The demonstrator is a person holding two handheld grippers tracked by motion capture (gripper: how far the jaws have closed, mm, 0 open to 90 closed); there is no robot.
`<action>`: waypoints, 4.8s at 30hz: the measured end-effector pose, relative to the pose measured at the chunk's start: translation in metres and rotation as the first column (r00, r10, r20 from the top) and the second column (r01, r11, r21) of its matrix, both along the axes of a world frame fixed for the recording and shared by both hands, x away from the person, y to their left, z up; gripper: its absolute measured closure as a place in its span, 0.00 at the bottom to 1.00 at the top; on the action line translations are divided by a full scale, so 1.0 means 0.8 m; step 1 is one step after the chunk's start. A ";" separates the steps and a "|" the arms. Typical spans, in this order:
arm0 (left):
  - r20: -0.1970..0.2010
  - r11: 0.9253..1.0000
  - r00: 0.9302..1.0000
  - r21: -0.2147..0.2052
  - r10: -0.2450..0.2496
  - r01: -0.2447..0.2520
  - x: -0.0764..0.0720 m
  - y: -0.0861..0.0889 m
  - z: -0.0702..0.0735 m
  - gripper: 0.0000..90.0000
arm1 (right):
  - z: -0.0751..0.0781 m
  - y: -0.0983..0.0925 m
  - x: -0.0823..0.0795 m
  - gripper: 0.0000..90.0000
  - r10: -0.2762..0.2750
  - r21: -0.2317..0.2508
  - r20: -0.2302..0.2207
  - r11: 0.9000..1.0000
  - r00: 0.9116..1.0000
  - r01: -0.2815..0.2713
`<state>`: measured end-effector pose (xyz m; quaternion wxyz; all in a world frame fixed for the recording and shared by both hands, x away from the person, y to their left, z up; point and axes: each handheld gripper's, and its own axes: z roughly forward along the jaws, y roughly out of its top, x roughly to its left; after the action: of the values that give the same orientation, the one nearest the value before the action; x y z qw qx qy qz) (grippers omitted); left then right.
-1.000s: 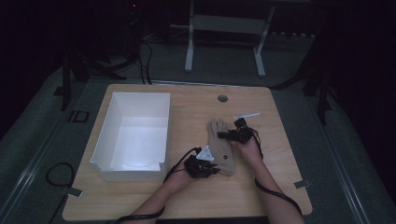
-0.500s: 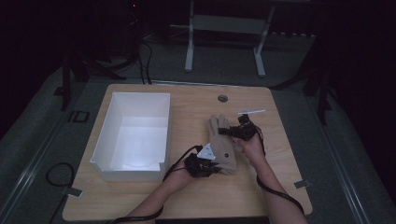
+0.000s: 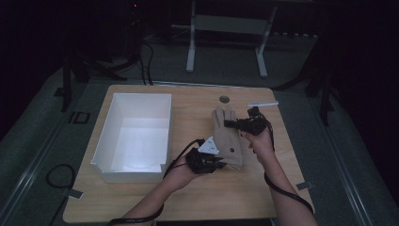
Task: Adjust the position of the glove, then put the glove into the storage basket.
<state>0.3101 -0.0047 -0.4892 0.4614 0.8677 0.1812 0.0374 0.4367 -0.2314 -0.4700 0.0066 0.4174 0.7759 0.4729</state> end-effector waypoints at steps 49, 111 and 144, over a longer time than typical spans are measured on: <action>0.059 0.988 0.988 0.035 0.146 -0.148 -0.039 0.133 0.114 0.91 | 0.131 0.141 -0.009 0.76 0.160 0.092 0.113 0.981 0.981 -0.171; -0.065 0.902 0.905 0.142 0.420 -0.408 -0.051 0.287 -0.021 0.90 | 0.017 0.365 0.015 0.75 0.308 -0.125 -0.034 0.943 0.951 -0.310; -0.114 0.834 0.838 -0.094 0.533 -0.544 -0.045 0.284 0.011 0.11 | 0.049 0.323 0.000 0.27 0.372 -0.072 0.025 0.927 0.928 -0.369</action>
<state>0.2741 0.2228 -0.4807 0.4764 0.7525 0.4390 0.1186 0.4366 0.0269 -0.4311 -0.0542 0.2538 0.8556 0.4480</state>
